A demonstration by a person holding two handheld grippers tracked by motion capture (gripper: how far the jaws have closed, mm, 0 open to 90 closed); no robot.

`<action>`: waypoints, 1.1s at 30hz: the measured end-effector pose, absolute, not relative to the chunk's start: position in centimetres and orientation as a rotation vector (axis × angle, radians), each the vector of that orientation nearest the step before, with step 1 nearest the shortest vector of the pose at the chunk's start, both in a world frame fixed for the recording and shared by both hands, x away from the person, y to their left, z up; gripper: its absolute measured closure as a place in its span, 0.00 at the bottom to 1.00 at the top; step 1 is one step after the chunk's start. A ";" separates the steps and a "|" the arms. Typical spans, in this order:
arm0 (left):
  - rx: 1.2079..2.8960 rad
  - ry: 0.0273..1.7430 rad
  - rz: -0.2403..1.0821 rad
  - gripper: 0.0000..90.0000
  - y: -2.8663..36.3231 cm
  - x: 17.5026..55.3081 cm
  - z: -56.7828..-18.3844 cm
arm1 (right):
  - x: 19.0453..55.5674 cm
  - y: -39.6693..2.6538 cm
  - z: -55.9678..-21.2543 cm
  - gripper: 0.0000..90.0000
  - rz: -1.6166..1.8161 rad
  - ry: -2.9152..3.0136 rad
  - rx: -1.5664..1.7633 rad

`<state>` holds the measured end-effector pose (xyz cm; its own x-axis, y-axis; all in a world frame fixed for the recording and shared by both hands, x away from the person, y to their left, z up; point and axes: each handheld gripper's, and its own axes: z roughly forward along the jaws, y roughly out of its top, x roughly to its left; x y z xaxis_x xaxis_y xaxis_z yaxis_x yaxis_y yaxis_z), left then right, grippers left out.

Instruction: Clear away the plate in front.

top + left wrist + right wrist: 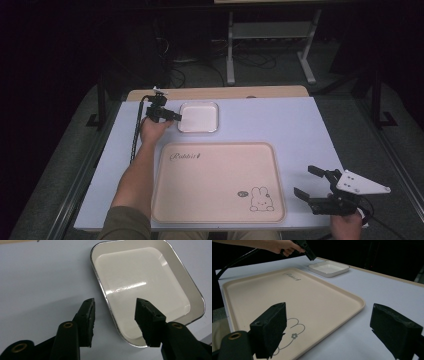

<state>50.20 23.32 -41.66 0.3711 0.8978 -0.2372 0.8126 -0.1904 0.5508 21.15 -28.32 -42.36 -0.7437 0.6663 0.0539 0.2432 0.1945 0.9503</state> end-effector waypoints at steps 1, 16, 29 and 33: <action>2.036 1.478 0.185 0.57 23.3 50.2 -41.8 | 21.2 -28.3 -42.4 0.14 1.567 2.105 0.853; 2.043 1.538 0.189 0.78 22.3 50.7 -43.4 | 21.5 -27.9 -42.4 0.14 1.569 2.115 0.845; 2.039 1.569 0.160 0.89 22.0 50.8 -44.1 | 21.5 -27.9 -42.4 0.14 1.579 2.109 0.848; 1.998 1.599 0.139 0.91 22.1 50.8 -44.2 | 21.6 -27.9 -42.4 0.14 1.588 2.118 0.845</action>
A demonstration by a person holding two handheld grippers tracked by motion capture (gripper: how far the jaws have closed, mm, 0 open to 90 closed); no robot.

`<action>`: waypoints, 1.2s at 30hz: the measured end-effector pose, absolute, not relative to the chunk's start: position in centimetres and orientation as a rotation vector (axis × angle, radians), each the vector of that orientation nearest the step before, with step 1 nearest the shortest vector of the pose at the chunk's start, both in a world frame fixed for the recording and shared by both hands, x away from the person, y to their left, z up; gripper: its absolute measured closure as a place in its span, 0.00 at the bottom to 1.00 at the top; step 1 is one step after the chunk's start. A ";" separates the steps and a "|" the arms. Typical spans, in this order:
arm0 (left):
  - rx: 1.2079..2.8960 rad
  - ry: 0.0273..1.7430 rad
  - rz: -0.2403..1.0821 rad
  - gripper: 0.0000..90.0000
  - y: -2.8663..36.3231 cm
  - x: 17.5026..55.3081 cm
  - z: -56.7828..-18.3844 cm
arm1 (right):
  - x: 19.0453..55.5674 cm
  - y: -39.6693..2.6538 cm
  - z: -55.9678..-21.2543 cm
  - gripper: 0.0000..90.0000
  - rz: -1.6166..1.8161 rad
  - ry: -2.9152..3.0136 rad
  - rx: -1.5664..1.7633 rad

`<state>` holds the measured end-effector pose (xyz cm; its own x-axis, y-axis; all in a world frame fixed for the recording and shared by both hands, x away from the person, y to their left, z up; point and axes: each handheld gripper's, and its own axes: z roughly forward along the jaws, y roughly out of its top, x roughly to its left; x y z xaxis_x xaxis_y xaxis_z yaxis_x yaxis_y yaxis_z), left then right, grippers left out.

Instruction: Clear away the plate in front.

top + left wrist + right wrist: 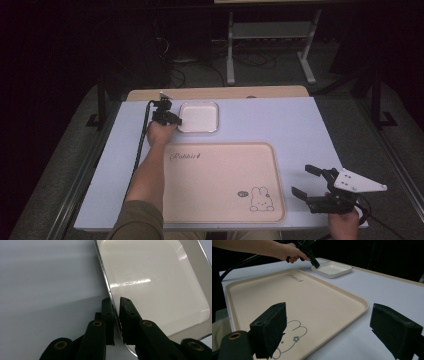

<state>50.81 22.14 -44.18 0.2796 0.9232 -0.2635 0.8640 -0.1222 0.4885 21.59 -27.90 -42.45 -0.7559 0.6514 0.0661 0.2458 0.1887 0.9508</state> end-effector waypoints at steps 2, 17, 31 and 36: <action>1.958 1.626 0.122 0.92 22.3 50.8 -44.3 | 21.6 -27.9 -42.5 0.14 1.593 2.119 0.845; 1.749 1.710 0.070 0.98 23.1 49.9 -44.8 | 21.2 -28.4 -42.5 0.14 1.657 2.112 0.852; 1.687 1.732 0.107 0.99 25.0 49.3 -43.8 | 21.2 -28.9 -42.6 0.14 1.671 2.090 0.889; 1.679 1.724 0.104 0.99 25.3 49.2 -43.4 | 21.3 -28.9 -42.6 0.14 1.676 2.083 0.899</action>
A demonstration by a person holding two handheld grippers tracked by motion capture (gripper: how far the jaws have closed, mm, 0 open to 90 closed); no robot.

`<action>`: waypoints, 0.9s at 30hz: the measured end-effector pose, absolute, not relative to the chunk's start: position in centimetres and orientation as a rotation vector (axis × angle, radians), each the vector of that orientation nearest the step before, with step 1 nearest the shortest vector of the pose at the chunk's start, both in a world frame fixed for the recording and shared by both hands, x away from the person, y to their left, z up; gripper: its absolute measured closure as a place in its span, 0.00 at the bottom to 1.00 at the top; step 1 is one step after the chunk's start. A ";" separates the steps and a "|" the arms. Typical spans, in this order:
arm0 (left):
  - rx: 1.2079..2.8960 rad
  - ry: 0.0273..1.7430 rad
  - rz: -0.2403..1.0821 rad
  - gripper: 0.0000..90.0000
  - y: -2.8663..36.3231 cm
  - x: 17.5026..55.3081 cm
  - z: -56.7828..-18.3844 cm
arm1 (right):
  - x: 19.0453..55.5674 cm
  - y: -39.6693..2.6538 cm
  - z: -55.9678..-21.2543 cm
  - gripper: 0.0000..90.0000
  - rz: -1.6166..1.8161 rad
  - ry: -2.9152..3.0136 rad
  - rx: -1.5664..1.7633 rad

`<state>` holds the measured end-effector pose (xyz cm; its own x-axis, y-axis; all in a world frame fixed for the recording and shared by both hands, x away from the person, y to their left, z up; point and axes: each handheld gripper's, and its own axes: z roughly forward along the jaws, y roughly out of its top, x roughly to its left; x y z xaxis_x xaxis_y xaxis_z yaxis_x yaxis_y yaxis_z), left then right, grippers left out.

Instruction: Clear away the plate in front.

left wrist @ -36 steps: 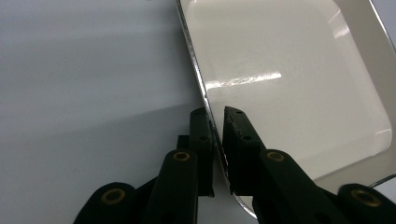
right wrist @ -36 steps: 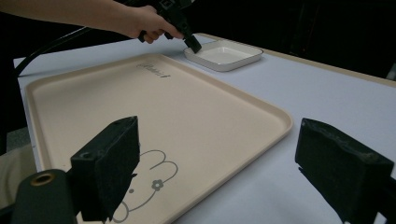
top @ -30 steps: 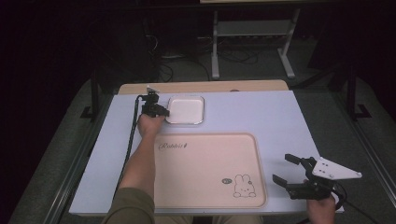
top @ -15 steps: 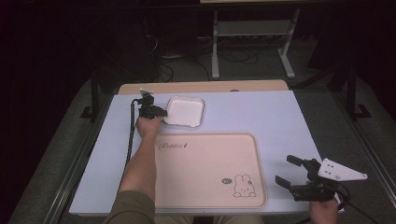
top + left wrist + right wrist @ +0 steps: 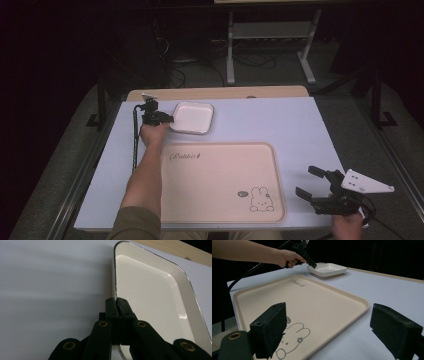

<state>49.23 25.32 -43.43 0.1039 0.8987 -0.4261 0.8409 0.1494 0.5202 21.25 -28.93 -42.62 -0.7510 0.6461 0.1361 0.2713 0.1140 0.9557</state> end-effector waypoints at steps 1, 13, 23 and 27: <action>1.671 1.726 0.103 0.99 25.4 49.2 -43.3 | 21.3 -28.9 -42.6 0.14 1.676 2.083 0.900; 1.649 1.630 0.119 0.99 26.6 48.4 -41.1 | 21.4 -28.8 -42.6 0.14 1.661 2.089 0.891; 1.623 1.554 0.121 0.99 27.3 47.1 -38.6 | 21.4 -28.7 -42.7 0.14 1.647 2.086 0.902; 1.625 1.527 0.115 0.99 27.3 46.5 -37.8 | 21.2 -28.6 -42.6 0.14 1.638 2.085 0.895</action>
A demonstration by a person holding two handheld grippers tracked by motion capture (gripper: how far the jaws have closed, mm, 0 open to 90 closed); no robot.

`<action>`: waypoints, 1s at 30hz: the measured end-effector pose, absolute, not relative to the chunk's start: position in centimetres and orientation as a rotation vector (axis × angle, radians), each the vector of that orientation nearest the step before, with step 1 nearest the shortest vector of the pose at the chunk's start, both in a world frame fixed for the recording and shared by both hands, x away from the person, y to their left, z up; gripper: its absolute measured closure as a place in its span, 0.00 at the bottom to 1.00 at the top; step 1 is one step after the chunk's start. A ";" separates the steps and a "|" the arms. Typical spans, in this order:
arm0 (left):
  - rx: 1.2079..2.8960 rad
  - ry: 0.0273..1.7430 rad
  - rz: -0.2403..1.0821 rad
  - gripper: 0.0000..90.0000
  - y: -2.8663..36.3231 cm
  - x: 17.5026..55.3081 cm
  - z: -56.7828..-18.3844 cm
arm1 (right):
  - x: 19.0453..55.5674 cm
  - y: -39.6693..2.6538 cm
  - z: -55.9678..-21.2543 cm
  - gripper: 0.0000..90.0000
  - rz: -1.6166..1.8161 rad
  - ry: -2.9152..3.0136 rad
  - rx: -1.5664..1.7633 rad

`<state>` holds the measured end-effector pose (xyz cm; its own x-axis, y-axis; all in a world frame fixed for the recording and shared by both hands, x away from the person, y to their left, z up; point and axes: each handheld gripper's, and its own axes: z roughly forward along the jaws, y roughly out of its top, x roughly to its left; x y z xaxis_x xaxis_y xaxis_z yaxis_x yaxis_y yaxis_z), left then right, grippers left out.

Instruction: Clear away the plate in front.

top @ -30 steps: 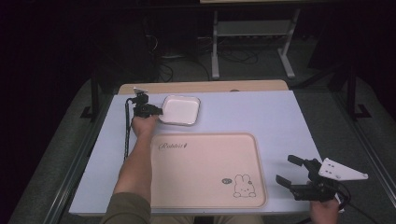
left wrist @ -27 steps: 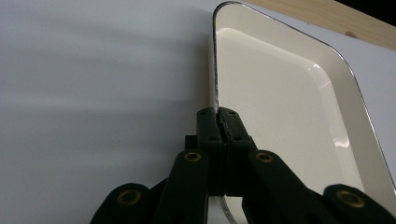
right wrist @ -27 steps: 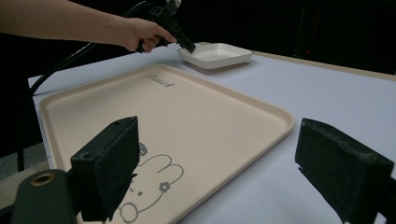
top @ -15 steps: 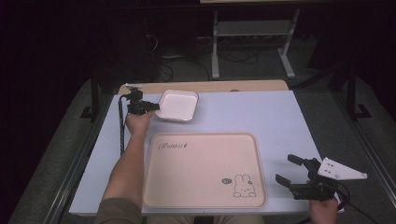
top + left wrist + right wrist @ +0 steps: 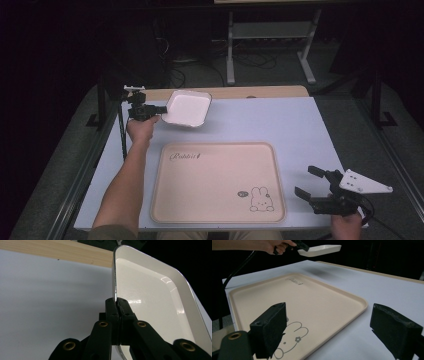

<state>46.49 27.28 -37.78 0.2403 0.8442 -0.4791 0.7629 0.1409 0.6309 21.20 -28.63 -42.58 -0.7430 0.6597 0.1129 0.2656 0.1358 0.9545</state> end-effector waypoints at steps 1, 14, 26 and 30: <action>1.622 1.521 0.114 0.99 27.2 46.3 -37.6 | 21.2 -28.6 -42.6 0.14 1.632 2.085 0.893; 1.639 1.463 0.122 0.99 26.5 44.3 -35.6 | 20.7 -28.6 -42.4 0.14 1.613 2.082 0.887; 1.630 1.438 0.111 0.99 26.3 41.0 -35.1 | 20.2 -29.0 -42.3 0.14 1.634 2.061 0.895; 1.596 1.425 0.106 0.99 26.6 40.0 -34.4 | 20.3 -28.9 -42.3 0.14 1.628 2.070 0.892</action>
